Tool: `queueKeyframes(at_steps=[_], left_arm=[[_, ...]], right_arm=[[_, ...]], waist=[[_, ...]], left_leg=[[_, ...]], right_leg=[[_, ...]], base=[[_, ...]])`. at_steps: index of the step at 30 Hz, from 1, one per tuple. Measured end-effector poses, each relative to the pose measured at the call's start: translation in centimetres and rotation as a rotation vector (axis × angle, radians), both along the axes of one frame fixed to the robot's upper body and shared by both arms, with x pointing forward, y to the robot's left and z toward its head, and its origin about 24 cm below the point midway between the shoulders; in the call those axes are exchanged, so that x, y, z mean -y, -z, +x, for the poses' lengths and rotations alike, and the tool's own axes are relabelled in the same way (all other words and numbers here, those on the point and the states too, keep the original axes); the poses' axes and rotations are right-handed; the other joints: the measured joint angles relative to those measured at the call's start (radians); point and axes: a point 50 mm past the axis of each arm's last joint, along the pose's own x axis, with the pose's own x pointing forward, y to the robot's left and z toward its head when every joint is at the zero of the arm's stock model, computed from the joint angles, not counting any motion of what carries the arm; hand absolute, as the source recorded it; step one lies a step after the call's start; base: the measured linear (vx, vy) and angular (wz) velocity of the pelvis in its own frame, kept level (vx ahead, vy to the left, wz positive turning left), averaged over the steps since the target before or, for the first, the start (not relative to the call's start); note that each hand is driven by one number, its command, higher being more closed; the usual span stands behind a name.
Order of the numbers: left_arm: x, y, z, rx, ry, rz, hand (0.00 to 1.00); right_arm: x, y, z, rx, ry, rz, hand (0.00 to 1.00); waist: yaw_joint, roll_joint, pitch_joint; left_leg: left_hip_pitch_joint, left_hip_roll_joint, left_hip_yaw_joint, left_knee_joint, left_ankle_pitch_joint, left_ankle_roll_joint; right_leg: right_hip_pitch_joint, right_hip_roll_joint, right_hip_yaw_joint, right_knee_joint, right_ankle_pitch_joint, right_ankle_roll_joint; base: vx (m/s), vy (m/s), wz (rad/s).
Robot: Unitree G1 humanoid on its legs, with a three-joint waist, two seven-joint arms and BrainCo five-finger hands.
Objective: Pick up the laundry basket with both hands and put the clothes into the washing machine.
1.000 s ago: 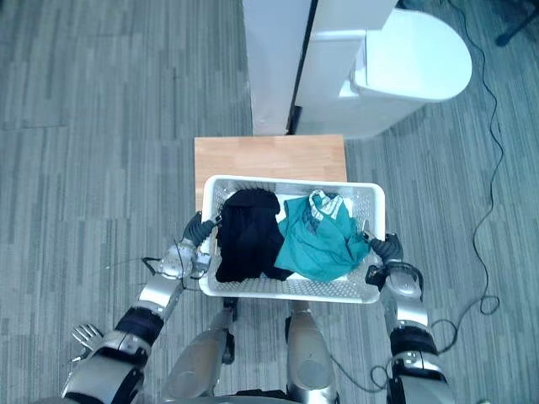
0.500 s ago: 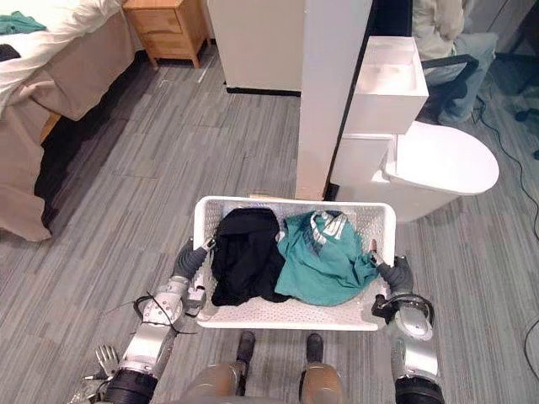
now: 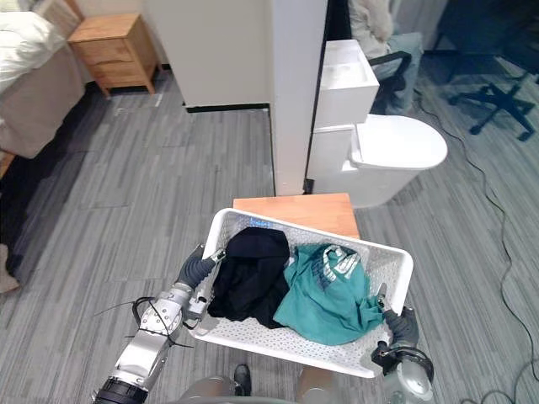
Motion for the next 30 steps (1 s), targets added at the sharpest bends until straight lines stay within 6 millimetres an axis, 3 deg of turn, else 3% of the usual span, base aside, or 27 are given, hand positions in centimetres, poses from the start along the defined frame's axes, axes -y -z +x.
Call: queueKeyframes(at_steps=[1,2,4,6,8,10,11,13,17,19,20,21,22,23,24,25,26,28,29,30], left_arm=[[-0.3,0.1,-0.1,-0.01,-0.006,0.009,1.0],[-0.8,0.0,-0.4,-0.006,-0.016,0.014,1.0],[-1.5,0.0,-0.4,-0.008,-0.044,0.016,1.0],[-1.5,-0.2,-0.5,0.002,-0.046,0.012,1.0],[-1.7,-0.6,-0.6,0.018,-0.056,0.007,1.0],[-2.0,-0.8,-0.5,0.03,-0.087,-0.005,1.0],[-1.8,-0.8,-0.4,0.031,-0.094,-0.022,1.0],[-1.2,-0.8,-0.4,0.03,-0.095,-0.048,1.0],[-1.2,-0.2,-0.9,0.006,-0.102,-0.048,1.0],[-1.4,0.4,-1.2,-0.02,-0.108,-0.042,1.0],[-1.7,0.6,-1.4,-0.029,-0.118,-0.037,1.0],[-2.0,0.7,-1.6,-0.037,-0.126,-0.032,1.0],[-2.1,0.9,-1.8,-0.043,-0.129,-0.029,1.0],[-2.1,1.0,-2.0,-0.051,-0.128,-0.033,1.0],[-2.1,1.0,-2.1,-0.052,-0.129,-0.034,1.0],[-1.8,1.2,-2.2,-0.059,-0.127,-0.047,1.0],[-1.3,1.2,-2.2,-0.059,-0.115,-0.06,1.0],[-1.0,0.9,-1.9,-0.046,-0.108,-0.077,1.0],[-0.8,0.9,-1.8,-0.04,-0.114,-0.086,1.0],[-0.7,0.9,-1.8,-0.037,-0.122,-0.094,1.0]], right_arm=[[-0.4,0.1,0.1,-0.004,-0.015,0.008,1.0],[-0.9,0.2,0.4,0.0,-0.033,0.023,1.0],[-1.4,0.1,1.0,0.011,-0.057,0.032,1.0],[-1.4,-0.1,1.4,0.021,-0.063,0.029,1.0],[-1.4,-0.3,2.2,0.027,-0.084,0.021,1.0],[-1.4,-0.8,3.6,0.05,-0.116,0.006,1.0],[-1.2,-1.1,3.9,0.056,-0.124,-0.007,1.0],[-0.7,-1.4,4.2,0.064,-0.126,-0.028,1.0],[-0.8,-1.0,3.3,0.043,-0.12,-0.021,1.0],[-1.2,-0.3,2.4,0.02,-0.11,0.001,1.0],[-1.5,0.0,2.0,0.011,-0.103,0.016,1.0],[-1.7,0.1,1.7,0.009,-0.101,0.024,1.0],[-1.9,0.0,1.4,0.007,-0.1,0.029,1.0],[-1.9,-0.1,1.1,0.008,-0.1,0.026,1.0],[-1.8,-0.1,1.1,0.008,-0.1,0.025,1.0],[-1.6,-0.1,0.9,0.002,-0.099,0.017,1.0],[-1.1,-0.4,0.8,0.001,-0.098,0.001,1.0],[-0.6,-1.2,1.1,0.024,-0.105,-0.025,1.0],[-0.4,-1.5,1.4,0.034,-0.111,-0.039,1.0],[-0.2,-1.7,1.6,0.039,-0.115,-0.047,1.0]], waist=[[0.002,0.006,-0.002],[0.004,0.004,-0.004],[0.016,0.001,-0.005],[0.031,-0.008,-0.011],[0.032,-0.014,-0.014],[0.049,-0.013,-0.017],[0.055,-0.004,-0.022],[0.04,0.032,-0.042],[0.009,0.018,-0.05],[-0.01,0.016,-0.053],[-0.005,0.01,-0.057],[-0.003,0.008,-0.059],[-0.003,0.014,-0.058],[0.0,0.025,-0.059],[0.0,0.025,-0.059],[0.006,0.035,-0.062],[-0.001,0.044,-0.065],[-0.006,0.048,-0.058],[-0.006,0.042,-0.054],[-0.008,0.047,-0.052]], left_leg=[[0.003,0.028,0.031,0.001,0.007,0.021],[0.006,0.061,0.081,-0.005,-0.004,0.037],[0.012,0.093,0.127,-0.007,-0.004,0.038],[0.028,0.118,0.186,-0.006,-0.004,0.037],[0.033,0.138,0.245,0.012,-0.014,0.026],[0.03,0.154,0.256,0.088,-0.059,-0.01],[0.035,0.158,0.236,0.088,-0.065,-0.009],[0.049,0.192,0.26,0.07,-0.085,-0.034],[0.151,0.23,0.409,0.016,-0.092,-0.08],[0.179,0.292,0.459,0.082,-0.111,-0.113],[0.183,0.321,0.457,0.131,-0.115,-0.119],[0.185,0.348,0.456,0.187,-0.12,-0.113],[0.179,0.393,0.432,0.285,-0.129,-0.082],[0.14,0.414,0.316,0.433,-0.115,0.033],[0.133,0.408,0.283,0.455,-0.128,0.043],[0.121,0.337,0.141,0.487,-0.166,0.019],[0.091,0.244,0.057,0.469,-0.207,-0.037],[-0.003,0.136,0.046,0.411,-0.239,-0.004],[-0.079,0.075,0.023,0.347,-0.237,-0.006],[-0.11,0.05,-0.01,0.3,-0.229,-0.01]], right_leg=[[-0.001,0.01,-0.015,0.006,-0.056,-0.031],[-0.03,0.035,-0.016,0.061,-0.054,0.008],[-0.06,0.073,-0.021,0.197,-0.043,0.039],[-0.047,0.09,-0.069,0.353,-0.084,0.071],[-0.012,0.08,-0.092,0.418,-0.124,0.064],[0.02,0.106,-0.112,0.343,-0.135,0.059],[0.024,0.121,-0.098,0.298,-0.127,0.045],[0.034,0.165,-0.064,0.178,-0.099,0.018],[0.059,0.216,-0.004,0.104,-0.025,0.015],[0.068,0.281,0.066,0.105,0.001,0.007],[0.073,0.313,0.103,0.111,0.006,0.002],[0.076,0.344,0.141,0.115,0.014,-0.008],[0.08,0.388,0.193,0.132,0.015,-0.011],[0.092,0.445,0.27,0.165,0.004,-0.028],[0.097,0.452,0.291,0.171,-0.001,-0.034],[0.116,0.478,0.359,0.187,-0.018,-0.05],[0.127,0.49,0.434,0.191,-0.039,-0.077],[0.131,0.475,0.545,0.182,-0.039,-0.081],[0.121,0.445,0.595,0.162,-0.04,-0.081],[0.116,0.433,0.619,0.14,-0.043,-0.086]], base=[[-0.06,0.186,-0.91],[-0.07,0.063,-0.85],[-0.06,-0.018,-0.83],[-0.01,-0.053,-0.91],[-0.01,-0.118,-1.08],[-0.03,-0.152,-1.68],[-0.03,-0.169,-1.71],[-0.02,-0.103,-1.34],[0.04,-0.049,-1.3],[0.15,-0.126,-1.28],[0.19,-0.179,-1.42],[0.18,-0.183,-1.68],[0.16,-0.104,-2.07],[0.12,-0.059,-1.73],[0.11,0.04,-1.83],[0.06,0.103,-1.58],[0.07,0.138,-1.75],[-0.01,0.206,-1.65],[-0.07,0.195,-1.64],[-0.09,0.133,-1.79]])
